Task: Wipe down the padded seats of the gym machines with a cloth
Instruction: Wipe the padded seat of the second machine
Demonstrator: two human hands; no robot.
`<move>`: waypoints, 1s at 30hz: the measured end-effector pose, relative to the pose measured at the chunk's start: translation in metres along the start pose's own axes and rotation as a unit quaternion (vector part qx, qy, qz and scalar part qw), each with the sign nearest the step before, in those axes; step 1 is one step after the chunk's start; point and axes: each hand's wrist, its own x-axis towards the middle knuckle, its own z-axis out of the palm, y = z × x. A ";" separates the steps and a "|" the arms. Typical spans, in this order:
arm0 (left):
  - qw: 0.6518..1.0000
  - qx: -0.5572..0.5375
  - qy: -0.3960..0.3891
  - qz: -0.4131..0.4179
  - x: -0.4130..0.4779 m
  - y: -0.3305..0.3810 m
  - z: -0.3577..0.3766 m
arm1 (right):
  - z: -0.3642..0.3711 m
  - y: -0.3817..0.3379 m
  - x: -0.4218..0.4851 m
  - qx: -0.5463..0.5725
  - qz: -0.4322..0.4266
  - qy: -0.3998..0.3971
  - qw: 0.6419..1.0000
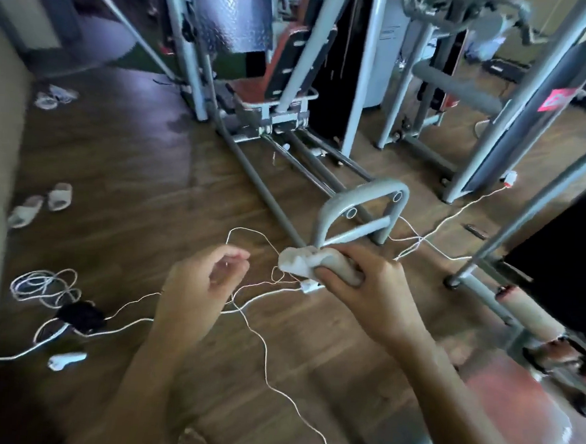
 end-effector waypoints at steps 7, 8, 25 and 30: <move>0.994 0.023 0.077 -0.077 0.039 -0.087 -0.111 | 0.115 -0.065 0.098 0.051 -0.055 -0.073 0.995; 0.992 0.024 0.089 -0.083 0.047 -0.100 -0.127 | 0.132 -0.075 0.113 0.053 -0.062 -0.082 0.993; 0.995 0.065 0.074 -0.017 0.322 -0.246 -0.259 | 0.301 -0.124 0.403 0.035 -0.116 -0.080 0.989; 0.995 0.072 0.064 -0.018 0.452 -0.274 -0.262 | 0.328 -0.106 0.530 0.035 -0.111 -0.081 0.990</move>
